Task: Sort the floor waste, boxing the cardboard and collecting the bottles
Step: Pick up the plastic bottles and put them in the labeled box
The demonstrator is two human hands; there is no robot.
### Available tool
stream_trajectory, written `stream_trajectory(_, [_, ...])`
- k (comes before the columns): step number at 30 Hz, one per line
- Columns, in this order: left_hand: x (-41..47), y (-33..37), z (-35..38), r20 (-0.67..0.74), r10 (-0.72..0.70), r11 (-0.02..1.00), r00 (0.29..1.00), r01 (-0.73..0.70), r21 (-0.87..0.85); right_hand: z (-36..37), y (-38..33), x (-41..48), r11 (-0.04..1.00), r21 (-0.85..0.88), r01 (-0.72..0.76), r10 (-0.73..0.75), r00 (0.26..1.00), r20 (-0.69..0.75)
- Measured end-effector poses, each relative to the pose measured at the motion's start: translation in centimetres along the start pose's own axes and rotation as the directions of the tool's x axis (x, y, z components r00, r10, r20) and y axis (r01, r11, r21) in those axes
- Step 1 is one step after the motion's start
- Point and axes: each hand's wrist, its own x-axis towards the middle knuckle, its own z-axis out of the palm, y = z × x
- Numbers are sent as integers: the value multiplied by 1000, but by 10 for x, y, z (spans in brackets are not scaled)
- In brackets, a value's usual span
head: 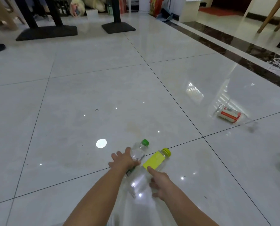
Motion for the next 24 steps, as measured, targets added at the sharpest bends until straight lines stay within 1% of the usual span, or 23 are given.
stream_trajectory(3, [-8,16,27,103,28,999,994,-23,-49,-6,12,6,999,46,-11,10,1000,30])
stream_trajectory(5, [-17,23,40,146,50,994,988,-35,-104,-24,22,16,998,43,-55,54,998,40])
stream_trajectory(8, [-35,39,51,199,107,966,974,-54,-251,-49,7,-15,992,29,-123,122,992,18])
stream_trajectory(12, [-66,78,56,204,169,885,964,-57,-463,-90,-28,-61,990,-94,-102,99,994,-41])
stream_trajectory(15, [-96,123,57,160,250,791,955,-106,-602,-133,-50,-88,994,-99,-47,36,993,-110])
stream_trajectory(17, [-121,161,56,146,313,785,939,-169,-597,-164,-63,-112,998,-67,-3,-10,981,-194])
stream_trajectory(20, [-163,223,57,158,418,768,895,-255,-588,-220,-76,-152,997,-14,77,-78,958,-278])
stream_trajectory(24, [-226,309,81,198,530,752,825,-348,-560,-311,-83,-208,967,98,235,-169,880,-444])
